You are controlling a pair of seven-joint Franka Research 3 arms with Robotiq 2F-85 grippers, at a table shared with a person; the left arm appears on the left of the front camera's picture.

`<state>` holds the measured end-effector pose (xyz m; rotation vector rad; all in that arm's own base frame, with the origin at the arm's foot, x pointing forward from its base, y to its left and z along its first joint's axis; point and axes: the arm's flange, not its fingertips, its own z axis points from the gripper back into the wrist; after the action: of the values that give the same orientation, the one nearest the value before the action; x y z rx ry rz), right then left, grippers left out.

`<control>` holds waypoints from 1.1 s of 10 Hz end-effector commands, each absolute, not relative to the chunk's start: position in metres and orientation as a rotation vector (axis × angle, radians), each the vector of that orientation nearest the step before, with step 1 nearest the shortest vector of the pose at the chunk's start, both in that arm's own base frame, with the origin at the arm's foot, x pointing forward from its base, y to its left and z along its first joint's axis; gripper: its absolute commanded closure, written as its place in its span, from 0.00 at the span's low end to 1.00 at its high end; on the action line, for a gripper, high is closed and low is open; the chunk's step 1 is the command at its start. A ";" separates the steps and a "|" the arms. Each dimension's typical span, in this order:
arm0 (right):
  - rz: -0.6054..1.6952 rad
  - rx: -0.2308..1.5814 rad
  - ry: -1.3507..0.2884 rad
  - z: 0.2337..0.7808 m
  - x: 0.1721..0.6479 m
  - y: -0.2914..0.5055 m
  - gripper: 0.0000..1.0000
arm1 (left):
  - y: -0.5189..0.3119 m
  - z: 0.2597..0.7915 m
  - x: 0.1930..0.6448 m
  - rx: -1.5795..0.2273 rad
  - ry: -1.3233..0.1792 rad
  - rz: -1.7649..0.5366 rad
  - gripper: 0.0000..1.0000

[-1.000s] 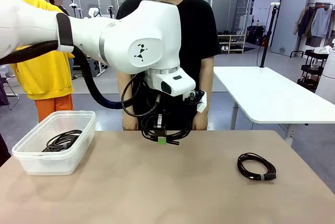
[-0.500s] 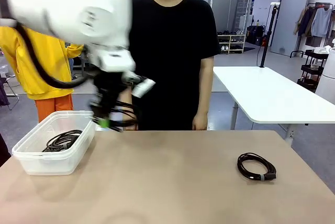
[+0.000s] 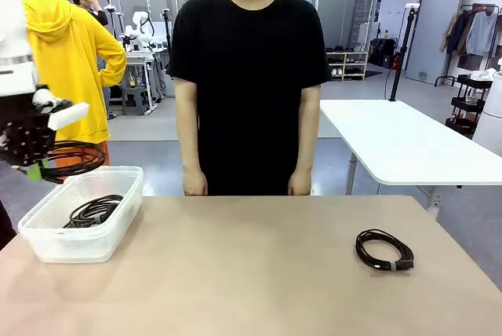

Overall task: Organize and store the cables.
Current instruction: Place the USB Extension Cable into the Organizing box.

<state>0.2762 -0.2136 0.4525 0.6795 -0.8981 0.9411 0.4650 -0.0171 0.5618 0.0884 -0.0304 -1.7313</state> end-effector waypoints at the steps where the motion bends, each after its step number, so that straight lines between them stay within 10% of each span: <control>1: 0.947 0.679 -0.912 0.454 0.276 -0.213 0.00 | -0.005 0.521 0.489 0.115 -0.096 -1.677 0.87; 9: 0.947 0.679 -0.912 0.454 0.276 -0.213 0.00 | 0.012 0.417 0.540 0.051 -0.122 -1.439 0.87; 10: 0.947 0.679 -0.912 0.454 0.276 -0.213 0.00 | 0.010 0.416 0.539 0.041 -0.118 -1.443 0.51; 11: 0.947 0.679 -0.912 0.454 0.276 -0.213 0.00 | 0.008 0.418 0.538 0.033 -0.118 -1.449 0.48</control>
<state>0.2762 -0.2135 0.4526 0.6793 -0.8980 0.9412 0.5405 0.0072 0.4120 0.0648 -0.1090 -1.4623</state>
